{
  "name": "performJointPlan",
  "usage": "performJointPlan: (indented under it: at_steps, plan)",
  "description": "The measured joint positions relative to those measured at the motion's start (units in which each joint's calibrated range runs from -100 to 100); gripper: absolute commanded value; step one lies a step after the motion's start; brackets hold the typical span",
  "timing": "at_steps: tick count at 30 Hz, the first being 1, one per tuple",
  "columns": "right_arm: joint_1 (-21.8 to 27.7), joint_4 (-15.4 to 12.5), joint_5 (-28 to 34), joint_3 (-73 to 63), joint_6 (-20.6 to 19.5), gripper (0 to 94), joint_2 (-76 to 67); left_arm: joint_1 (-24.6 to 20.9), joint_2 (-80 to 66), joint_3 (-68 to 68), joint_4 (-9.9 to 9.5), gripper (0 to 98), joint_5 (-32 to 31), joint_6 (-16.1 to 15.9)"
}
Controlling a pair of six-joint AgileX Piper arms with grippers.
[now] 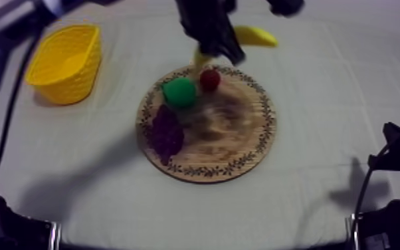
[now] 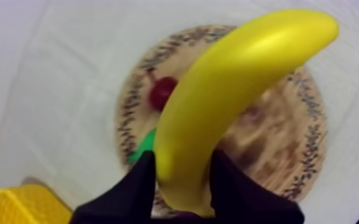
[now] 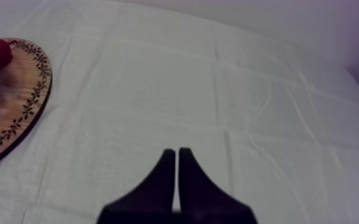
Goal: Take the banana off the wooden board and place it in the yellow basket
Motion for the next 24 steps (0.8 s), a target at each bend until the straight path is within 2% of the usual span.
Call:
performJointPlan:
  at_steps: [6, 15, 24]
  plan:
    - [0.00, 0.00, 0.00, 0.00, 0.08, 0.3, 0.00, -6.57, -9.18, 6.73, -1.35, 27.5, -1.09, -0.73]
    - [0.00, 0.00, 0.00, 0.00, 0.08, 0.3, 0.00, -18.12, -17.77, 18.70, -1.53, 27.5, -6.56, -1.55]
    - [0.00, 0.00, 0.00, 0.00, 0.05, 0.3, 0.00, -28.35, -16.68, 28.24, -1.31, 27.5, -13.29, -1.73]
